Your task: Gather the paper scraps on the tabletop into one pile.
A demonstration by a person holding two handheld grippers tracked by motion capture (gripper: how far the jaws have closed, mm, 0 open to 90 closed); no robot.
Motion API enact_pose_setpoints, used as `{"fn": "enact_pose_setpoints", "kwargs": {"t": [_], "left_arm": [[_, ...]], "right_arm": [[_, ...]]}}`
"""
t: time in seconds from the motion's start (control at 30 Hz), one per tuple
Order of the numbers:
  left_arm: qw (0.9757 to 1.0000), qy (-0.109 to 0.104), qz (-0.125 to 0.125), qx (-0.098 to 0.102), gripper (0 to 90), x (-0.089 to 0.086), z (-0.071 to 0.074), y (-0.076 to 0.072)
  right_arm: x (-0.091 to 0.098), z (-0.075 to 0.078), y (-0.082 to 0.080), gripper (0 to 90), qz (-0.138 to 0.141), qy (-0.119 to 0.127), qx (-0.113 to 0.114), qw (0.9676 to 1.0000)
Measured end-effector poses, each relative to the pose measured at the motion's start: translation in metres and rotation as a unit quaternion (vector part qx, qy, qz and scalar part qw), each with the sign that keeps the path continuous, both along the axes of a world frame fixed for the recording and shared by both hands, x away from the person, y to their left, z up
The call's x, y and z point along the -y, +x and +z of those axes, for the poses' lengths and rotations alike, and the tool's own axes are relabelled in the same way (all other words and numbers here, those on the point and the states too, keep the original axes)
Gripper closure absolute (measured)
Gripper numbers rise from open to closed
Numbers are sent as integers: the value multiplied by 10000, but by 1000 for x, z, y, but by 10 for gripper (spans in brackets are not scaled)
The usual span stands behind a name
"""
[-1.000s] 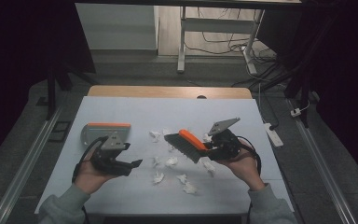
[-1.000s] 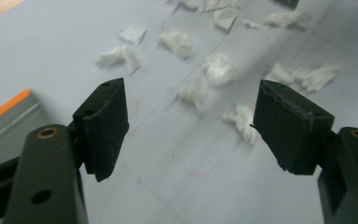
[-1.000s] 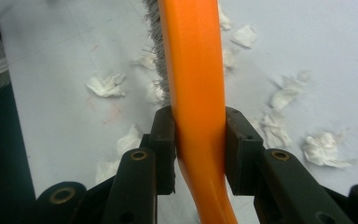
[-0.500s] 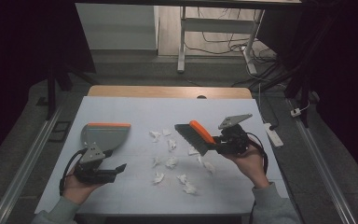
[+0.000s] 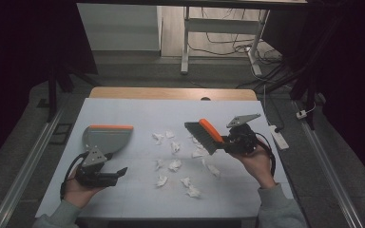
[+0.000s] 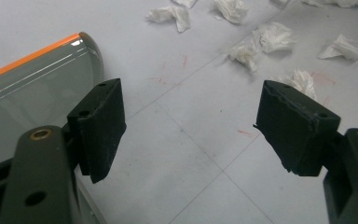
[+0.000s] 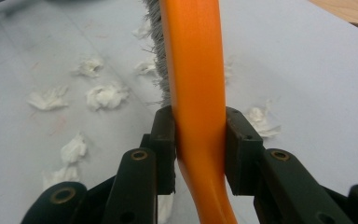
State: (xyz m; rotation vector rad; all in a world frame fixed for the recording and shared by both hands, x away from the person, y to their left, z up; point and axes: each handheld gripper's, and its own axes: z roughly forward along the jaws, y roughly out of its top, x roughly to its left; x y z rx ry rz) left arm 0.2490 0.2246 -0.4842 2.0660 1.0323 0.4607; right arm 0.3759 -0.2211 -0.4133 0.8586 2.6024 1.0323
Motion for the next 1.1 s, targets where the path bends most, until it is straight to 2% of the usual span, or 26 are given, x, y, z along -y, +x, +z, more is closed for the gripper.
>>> {"fn": "enact_pose_setpoints", "kwargs": {"t": [0.1, 0.27, 0.33, 0.5, 0.57, 0.7, 0.8, 0.93, 1.03, 1.1], "left_arm": [[10000, -50, 47, 54, 245, -1, 0, -2], [10000, 6, 36, 56, 243, -3, -2, -6], [10000, -11, 44, 40, 242, -4, -3, -6], [10000, -21, 8, 46, 242, -4, -4, -5], [10000, -5, -8, 26, 240, -3, -5, -4], [10000, -13, -20, -23, 238, -2, -6, -1], [10000, 35, -21, -30, 234, 0, -6, -1], [10000, 13, -15, -13, 233, 0, -6, -2], [10000, -26, -1, 1, 234, -2, -6, -2], [10000, -37, -19, -4, 235, -2, -7, -1]], "right_arm": [[5, -1, 2, 683, -83, 39, 9, 10000], [8, 3, 4, 683, -241, 64, 77, 9997], [8, 4, 5, 683, -273, 41, 122, 9995], [8, 1, 7, 683, -418, -48, 74, 9991], [9, 0, 10, 683, -481, -135, 128, 9987], [11, -2, 21, 683, -699, -227, 76, 9973], [7, -6, 41, 683, -820, -600, 42, 9948], [-4, -14, 68, 684, -919, -1049, -162, 9901], [-11, -18, 82, 683, -1032, -1464, -144, 9837], [-10, -20, 88, 684, -1107, -1502, -159, 9823]]}}
